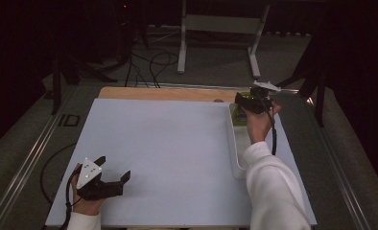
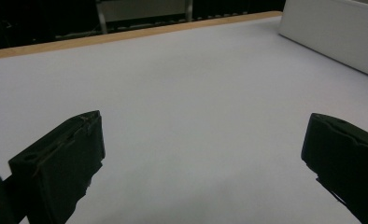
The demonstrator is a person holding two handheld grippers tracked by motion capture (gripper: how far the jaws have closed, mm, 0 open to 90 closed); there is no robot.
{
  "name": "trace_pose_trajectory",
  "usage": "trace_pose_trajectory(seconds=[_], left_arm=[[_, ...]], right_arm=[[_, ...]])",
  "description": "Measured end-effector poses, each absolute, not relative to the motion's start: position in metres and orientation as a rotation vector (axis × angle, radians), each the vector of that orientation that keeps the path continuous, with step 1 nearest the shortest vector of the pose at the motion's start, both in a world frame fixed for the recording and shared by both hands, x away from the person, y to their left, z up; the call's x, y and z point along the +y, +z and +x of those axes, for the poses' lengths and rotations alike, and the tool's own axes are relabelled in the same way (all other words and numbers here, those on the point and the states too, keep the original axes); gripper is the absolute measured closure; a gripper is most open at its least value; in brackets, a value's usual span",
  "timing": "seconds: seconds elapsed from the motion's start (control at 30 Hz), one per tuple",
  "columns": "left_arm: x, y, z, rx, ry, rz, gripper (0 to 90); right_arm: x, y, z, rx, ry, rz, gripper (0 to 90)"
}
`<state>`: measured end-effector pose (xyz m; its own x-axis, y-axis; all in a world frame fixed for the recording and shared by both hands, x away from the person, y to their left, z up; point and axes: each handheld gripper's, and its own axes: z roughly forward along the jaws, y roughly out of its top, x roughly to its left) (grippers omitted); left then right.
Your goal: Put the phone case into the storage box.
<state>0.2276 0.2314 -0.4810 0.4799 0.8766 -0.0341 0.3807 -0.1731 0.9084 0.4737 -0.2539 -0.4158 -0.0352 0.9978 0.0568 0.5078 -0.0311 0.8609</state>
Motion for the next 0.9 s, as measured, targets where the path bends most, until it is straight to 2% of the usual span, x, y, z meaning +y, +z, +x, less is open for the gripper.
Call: trace_pose_trajectory(seconds=[0.9], left_arm=[[0.233,-0.481,0.227,1.074,0.641,1.751,0.1]], right_arm=[[-0.248,-0.431,0.48,1.652,0.929,1.597,15.4]])
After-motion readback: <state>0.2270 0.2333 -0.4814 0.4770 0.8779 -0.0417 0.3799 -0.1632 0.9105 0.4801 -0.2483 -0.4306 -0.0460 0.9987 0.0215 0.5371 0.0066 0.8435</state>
